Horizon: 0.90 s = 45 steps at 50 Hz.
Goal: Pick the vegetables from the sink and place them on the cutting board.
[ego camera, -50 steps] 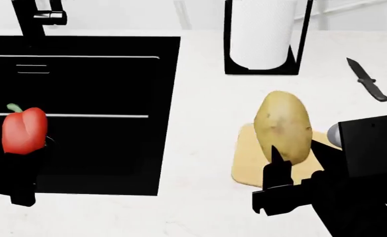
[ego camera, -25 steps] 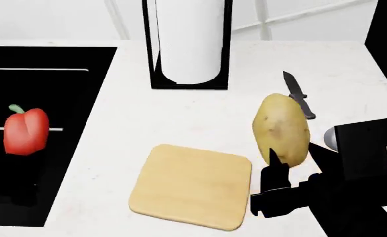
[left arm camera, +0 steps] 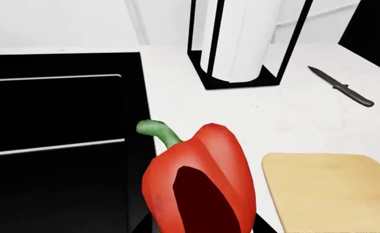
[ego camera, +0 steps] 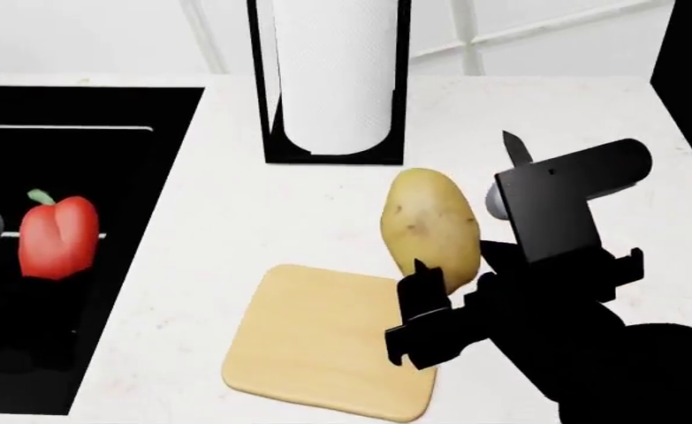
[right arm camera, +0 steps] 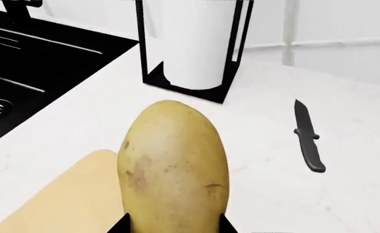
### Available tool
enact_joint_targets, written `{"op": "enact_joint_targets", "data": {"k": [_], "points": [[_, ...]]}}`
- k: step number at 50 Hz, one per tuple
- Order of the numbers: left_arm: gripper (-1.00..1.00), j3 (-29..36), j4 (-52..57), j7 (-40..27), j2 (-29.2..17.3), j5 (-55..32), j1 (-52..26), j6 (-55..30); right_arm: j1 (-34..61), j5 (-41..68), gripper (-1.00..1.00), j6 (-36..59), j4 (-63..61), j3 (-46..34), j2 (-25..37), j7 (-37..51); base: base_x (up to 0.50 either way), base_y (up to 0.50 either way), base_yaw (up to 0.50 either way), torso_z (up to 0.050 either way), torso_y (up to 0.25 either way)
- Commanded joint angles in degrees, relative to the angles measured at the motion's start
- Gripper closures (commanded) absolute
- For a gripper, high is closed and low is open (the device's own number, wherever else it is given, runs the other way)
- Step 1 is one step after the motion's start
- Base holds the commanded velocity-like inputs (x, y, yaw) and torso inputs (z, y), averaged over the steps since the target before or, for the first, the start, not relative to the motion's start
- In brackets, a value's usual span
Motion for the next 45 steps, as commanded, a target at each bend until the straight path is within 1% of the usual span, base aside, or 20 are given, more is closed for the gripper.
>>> {"op": "enact_joint_targets", "data": {"k": [1,4,6,7,14,21,22,23,30,34,35,37,38,39,45], "points": [[1.00,0.3,-0.1,0.2,-0.3,-0.2,0.4,1.1,5.0,20.7,1.00,0.3,7.2,-5.7,3.9,14.9,0.00,0.00,0.00,0.000,0.010],[1.00,-0.2,0.1,0.2,-0.9,-0.9,0.7,1.0,4.0,21.0,1.00,-0.4,7.8,-5.9,3.9,15.1,0.00,0.00,0.00,0.000,0.000],[1.00,-1.5,0.6,0.2,-2.1,-2.4,1.1,0.4,3.4,21.1,1.00,-0.8,8.3,-6.0,4.0,15.2,0.00,0.00,0.00,0.000,0.000],[1.00,0.6,-0.3,-0.1,-0.3,-0.4,0.1,1.2,3.2,21.2,1.00,-0.9,8.4,-6.0,4.0,15.3,0.00,0.00,0.00,0.000,0.000],[1.00,1.5,-0.5,0.0,0.0,0.1,-0.2,1.6,1.4,21.7,1.00,-1.9,9.3,-7.0,4.2,15.3,0.00,0.00,0.00,0.000,0.000],[1.00,0.8,0.0,-0.2,-0.7,-1.1,0.4,1.5,1.0,21.6,1.00,-3.4,10.8,-8.5,4.0,15.1,0.00,0.00,0.00,0.000,0.000],[1.00,2.3,-0.8,-0.4,0.6,0.4,-0.3,2.1,1.1,21.7,1.00,-3.4,10.9,-8.5,3.9,15.2,0.00,0.00,0.00,0.000,0.000],[1.00,1.6,-0.3,-0.1,-0.3,-0.4,0.2,1.9,1.2,21.7,1.00,-3.5,11.1,-9.0,3.9,15.0,0.00,0.00,0.00,0.000,0.000],[1.00,0.8,0.1,0.4,-1.4,-0.9,1.4,2.4,0.5,22.1,1.00,-4.0,12.1,-9.3,3.8,15.4,0.00,0.00,0.00,0.000,0.000],[1.00,1.6,-0.3,0.5,-0.9,-0.2,1.3,2.9,0.4,21.9,1.00,-4.8,12.9,-10.0,4.0,15.1,0.00,0.00,0.00,0.000,0.000],[1.00,3.4,-1.2,0.2,0.8,1.4,0.3,3.5,0.3,22.0,1.00,-4.7,12.9,-9.9,4.0,15.2,0.00,0.00,0.00,0.000,0.000],[1.00,3.1,-1.0,0.3,0.4,1.0,0.5,3.3,0.4,22.1,1.00,-4.7,12.8,-9.9,4.0,15.4,0.00,0.00,0.00,0.000,0.005],[1.00,2.0,-0.5,0.4,-0.7,-0.2,0.9,2.9,0.4,22.2,1.00,-4.7,12.7,-10.0,4.1,15.5,0.00,0.00,0.00,0.000,0.000],[1.00,2.0,-0.5,0.4,-0.8,-0.3,0.9,2.9,0.4,22.3,-1.00,-4.6,12.5,-9.8,4.1,15.6,0.00,0.00,0.00,0.000,0.000],[1.00,2.1,-0.4,-0.1,-0.7,-0.8,0.5,2.8,0.6,22.5,-1.00,-5.1,12.2,-9.9,4.4,15.9,0.00,0.00,0.00,0.000,0.000]]}}
